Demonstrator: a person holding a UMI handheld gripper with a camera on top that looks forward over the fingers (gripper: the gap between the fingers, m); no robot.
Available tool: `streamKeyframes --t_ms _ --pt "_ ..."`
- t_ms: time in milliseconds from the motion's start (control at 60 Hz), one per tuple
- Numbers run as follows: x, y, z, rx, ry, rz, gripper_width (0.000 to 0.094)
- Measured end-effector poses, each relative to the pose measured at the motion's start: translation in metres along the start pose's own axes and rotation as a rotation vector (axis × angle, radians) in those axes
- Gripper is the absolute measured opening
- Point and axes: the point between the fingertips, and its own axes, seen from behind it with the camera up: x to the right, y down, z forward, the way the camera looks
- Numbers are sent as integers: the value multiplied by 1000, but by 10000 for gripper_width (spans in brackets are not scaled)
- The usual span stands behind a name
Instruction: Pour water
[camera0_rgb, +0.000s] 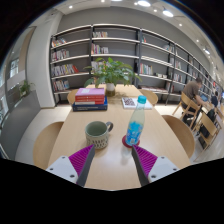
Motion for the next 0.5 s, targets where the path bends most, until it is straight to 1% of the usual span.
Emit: streamKeyframes --t_ms 150,333,500 --pt "-2 -31 -21 60 18 4 747" --pt "-6 -48 -40 90 34 7 746" --pt "-8 -49 -45 99 32 39 745"
